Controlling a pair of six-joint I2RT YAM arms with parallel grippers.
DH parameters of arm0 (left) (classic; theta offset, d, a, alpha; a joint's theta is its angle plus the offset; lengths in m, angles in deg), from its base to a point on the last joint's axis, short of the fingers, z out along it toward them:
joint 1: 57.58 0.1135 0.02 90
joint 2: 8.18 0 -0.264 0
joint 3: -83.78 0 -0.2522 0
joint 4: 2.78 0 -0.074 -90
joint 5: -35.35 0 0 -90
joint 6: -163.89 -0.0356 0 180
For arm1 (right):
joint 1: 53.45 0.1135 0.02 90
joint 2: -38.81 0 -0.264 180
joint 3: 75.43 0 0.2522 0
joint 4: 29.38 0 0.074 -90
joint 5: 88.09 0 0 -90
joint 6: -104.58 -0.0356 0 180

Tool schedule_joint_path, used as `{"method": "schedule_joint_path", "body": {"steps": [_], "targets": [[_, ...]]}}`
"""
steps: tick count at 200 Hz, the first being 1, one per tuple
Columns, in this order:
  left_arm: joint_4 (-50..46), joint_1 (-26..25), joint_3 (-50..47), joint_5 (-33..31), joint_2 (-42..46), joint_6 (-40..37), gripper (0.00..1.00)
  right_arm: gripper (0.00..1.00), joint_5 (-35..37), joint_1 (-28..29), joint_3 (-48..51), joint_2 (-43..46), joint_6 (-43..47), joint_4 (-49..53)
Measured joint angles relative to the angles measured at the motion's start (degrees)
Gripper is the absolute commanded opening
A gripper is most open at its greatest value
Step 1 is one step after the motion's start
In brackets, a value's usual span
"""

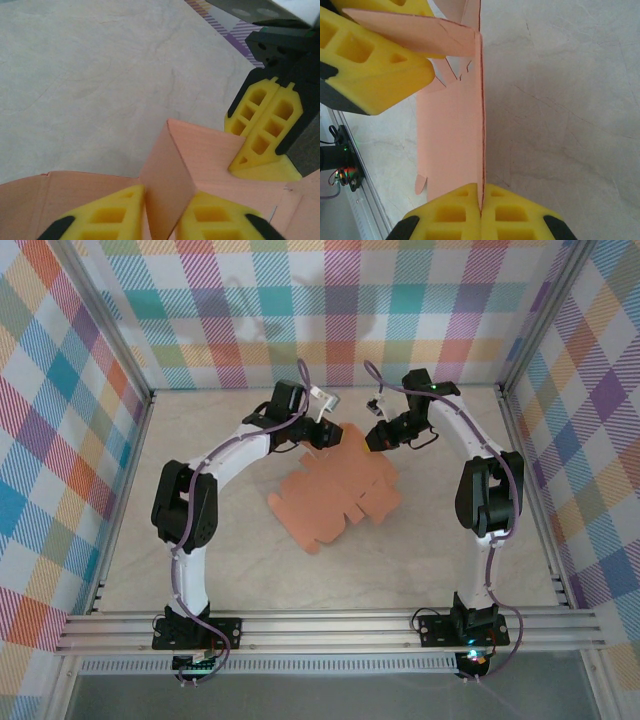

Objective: Fold the paper box

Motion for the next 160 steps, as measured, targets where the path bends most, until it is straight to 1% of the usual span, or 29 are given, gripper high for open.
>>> {"method": "schedule_joint_path", "body": {"steps": [21, 35, 45, 97, 129, 160], "targets": [[0.2, -0.5, 0.0, -3.0, 0.0, -0.7, 0.09, 0.00, 0.5, 0.0, 0.0, 0.0, -0.8, 0.0], [0.3, -1.1, 0.0, -4.9, 0.0, -1.0, 0.03, 0.00, 1.2, 0.0, 0.0, 0.0, -1.4, 0.0], [0.7, -1.8, -0.3, -6.6, 0.1, -1.1, 0.01, 0.00, 2.0, 0.0, 0.0, 0.0, -1.9, 0.0], [5.9, -4.8, -4.9, -14.6, 1.9, -2.5, 0.00, 0.00, 4.1, 0.0, 0.5, 0.0, -4.9, -0.5], [11.5, -8.3, -9.9, -24.2, 3.8, -3.8, 0.04, 0.00, 3.9, 0.0, 0.9, 0.0, -7.6, -0.6], [15.3, -12.8, -11.5, -36.6, 3.8, -7.4, 0.04, 0.00, 2.7, 0.0, 0.9, 0.0, -10.0, -0.7]]}}
